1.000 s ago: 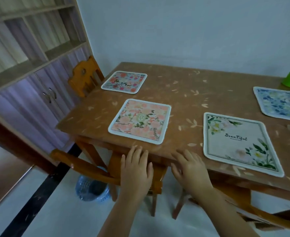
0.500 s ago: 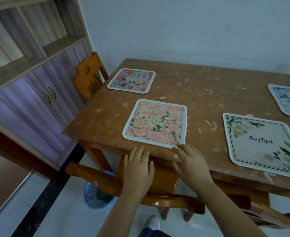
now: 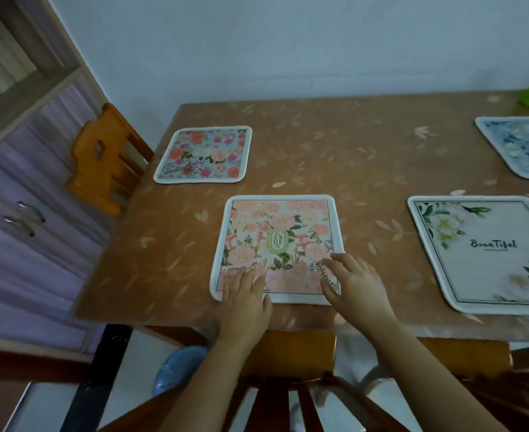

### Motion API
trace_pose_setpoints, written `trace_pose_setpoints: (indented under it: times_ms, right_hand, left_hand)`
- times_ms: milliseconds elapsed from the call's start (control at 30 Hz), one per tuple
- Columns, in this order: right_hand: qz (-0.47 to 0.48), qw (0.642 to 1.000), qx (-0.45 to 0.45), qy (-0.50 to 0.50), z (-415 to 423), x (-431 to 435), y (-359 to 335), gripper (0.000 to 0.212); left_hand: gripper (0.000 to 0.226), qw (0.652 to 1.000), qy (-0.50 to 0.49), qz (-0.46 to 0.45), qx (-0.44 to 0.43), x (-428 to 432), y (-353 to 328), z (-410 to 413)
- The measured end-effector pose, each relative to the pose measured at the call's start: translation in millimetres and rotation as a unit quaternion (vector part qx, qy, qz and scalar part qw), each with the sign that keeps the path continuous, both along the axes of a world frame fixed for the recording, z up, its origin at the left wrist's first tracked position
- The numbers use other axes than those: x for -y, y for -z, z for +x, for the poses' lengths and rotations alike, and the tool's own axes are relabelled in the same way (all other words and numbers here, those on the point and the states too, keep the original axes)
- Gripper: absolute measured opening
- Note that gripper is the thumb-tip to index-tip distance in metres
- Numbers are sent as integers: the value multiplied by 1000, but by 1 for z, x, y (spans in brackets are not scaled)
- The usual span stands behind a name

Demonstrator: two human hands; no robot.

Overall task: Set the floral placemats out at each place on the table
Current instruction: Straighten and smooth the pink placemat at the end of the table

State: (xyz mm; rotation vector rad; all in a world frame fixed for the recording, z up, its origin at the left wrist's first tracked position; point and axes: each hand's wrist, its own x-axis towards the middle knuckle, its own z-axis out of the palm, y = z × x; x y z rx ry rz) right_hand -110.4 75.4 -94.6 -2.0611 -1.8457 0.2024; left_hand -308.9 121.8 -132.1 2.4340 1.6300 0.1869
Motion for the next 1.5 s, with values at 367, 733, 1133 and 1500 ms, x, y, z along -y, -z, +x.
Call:
trace_pose_setpoints:
  times_ms: [367,733,1133,1500]
  right_hand:
    - [-84,996,14,11,12,-20,41,41]
    - [-109,994,1,-27,-8,-20,83,52]
    - [-79,995,-50,-47,3,-25,85,41]
    - [-24,993,-93,-72,-1,-18,84,25]
  left_hand:
    - [47,996,82,-24,10,-40,46,5]
    - [55,989,148,-10,11,-38,72,-5]
    - [42,990,133,9,46,-38,73,-1]
    - [53,988,105,-5,113,-40,67,0]
